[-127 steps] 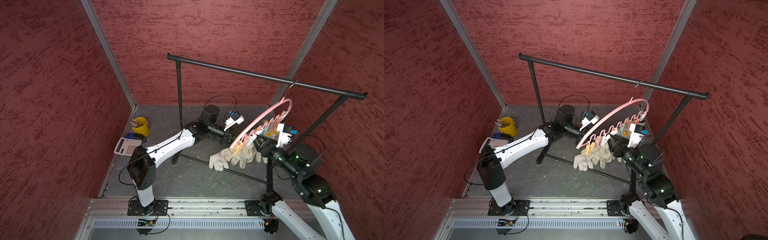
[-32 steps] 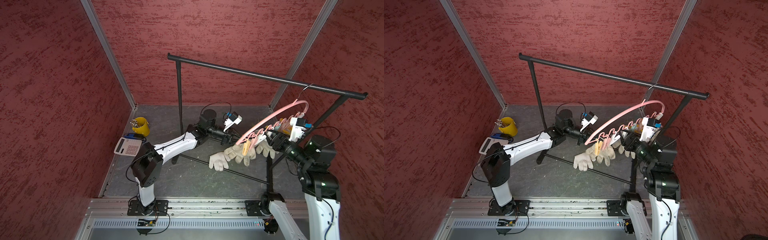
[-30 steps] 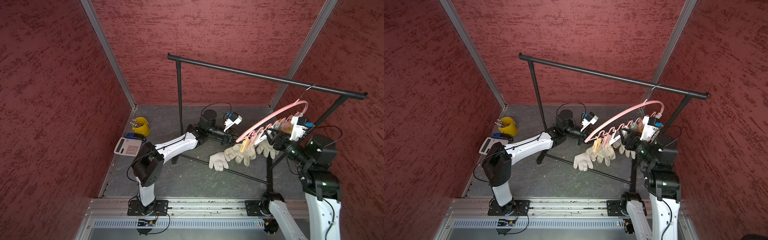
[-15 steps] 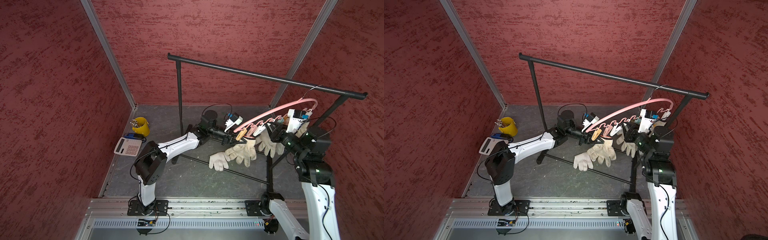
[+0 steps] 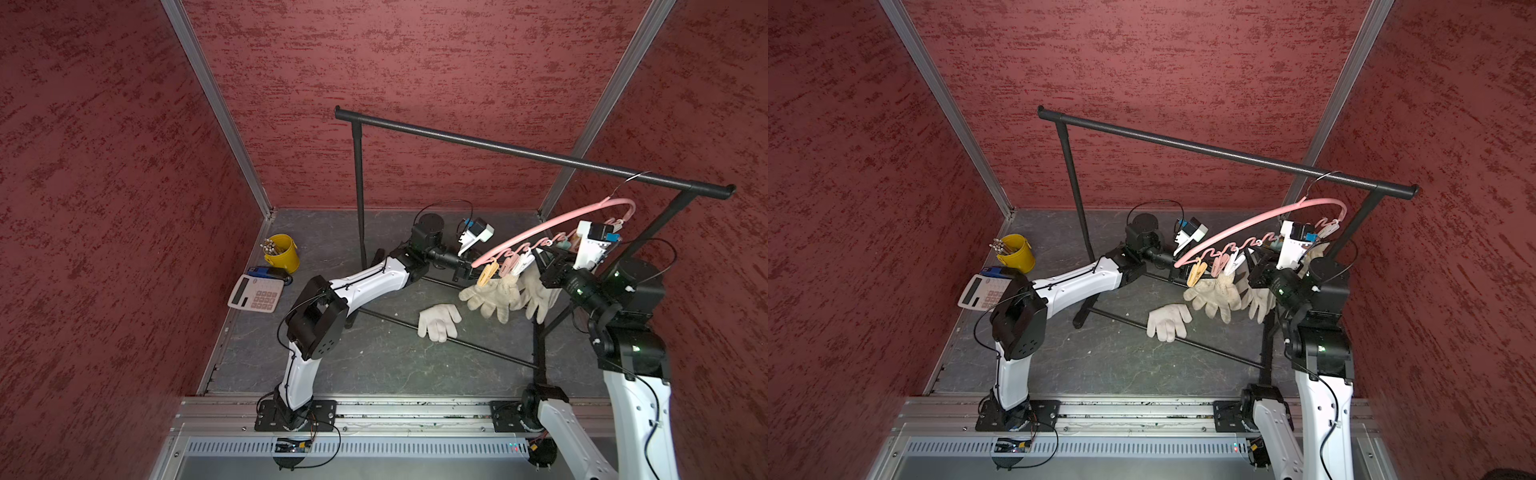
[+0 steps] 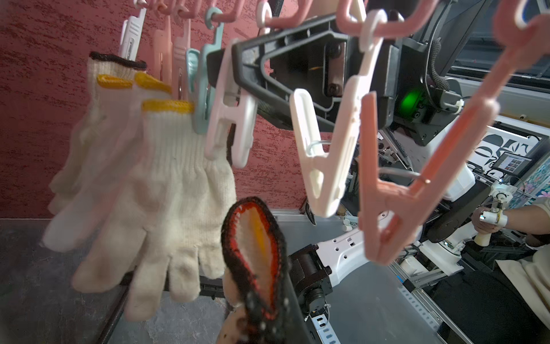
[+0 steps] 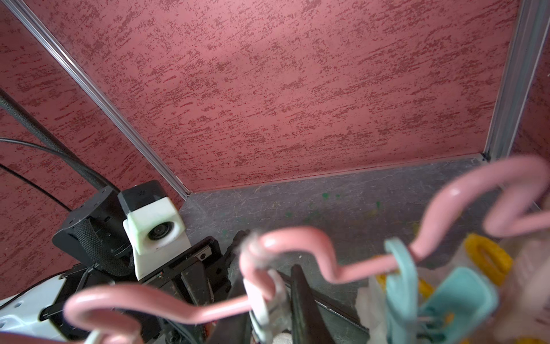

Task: Clip the gloves onto a hanger to dry
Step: Open the clamp at the hanger, then clamp the glove onto the hanger.

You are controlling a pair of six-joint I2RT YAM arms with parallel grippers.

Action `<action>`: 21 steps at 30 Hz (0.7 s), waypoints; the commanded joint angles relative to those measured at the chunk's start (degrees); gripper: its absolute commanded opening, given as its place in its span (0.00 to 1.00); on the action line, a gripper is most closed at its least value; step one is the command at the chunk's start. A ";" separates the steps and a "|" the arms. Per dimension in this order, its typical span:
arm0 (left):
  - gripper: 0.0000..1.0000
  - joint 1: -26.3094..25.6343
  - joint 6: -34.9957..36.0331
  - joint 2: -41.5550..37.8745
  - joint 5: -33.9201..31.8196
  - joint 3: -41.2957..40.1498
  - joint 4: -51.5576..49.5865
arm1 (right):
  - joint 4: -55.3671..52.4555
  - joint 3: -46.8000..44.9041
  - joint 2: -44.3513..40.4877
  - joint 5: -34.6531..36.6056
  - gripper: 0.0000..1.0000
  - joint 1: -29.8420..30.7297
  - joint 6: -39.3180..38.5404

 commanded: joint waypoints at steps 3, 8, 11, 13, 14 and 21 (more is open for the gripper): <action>0.00 -0.37 3.34 1.37 -0.73 3.84 -3.29 | -0.39 -0.42 -1.66 -0.88 0.00 -0.27 -0.56; 0.00 -1.45 4.71 2.17 -0.55 5.84 -5.63 | -1.30 -0.59 -2.76 -1.00 0.00 -0.21 -0.26; 0.00 -2.49 5.95 2.70 -0.41 6.81 -7.31 | -1.21 -0.61 -2.73 -1.58 0.00 -0.21 -0.17; 0.00 -2.89 5.98 3.18 -0.57 7.31 -7.44 | -1.04 -0.56 -2.69 -1.90 0.00 -0.27 0.00; 0.00 -2.98 5.89 3.46 -0.60 7.58 -7.36 | -0.90 -0.64 -2.59 -2.25 0.00 -0.22 0.18; 0.00 -3.10 5.47 5.16 -0.93 10.32 -7.36 | -0.51 -1.58 -2.91 -4.37 0.00 -0.28 1.42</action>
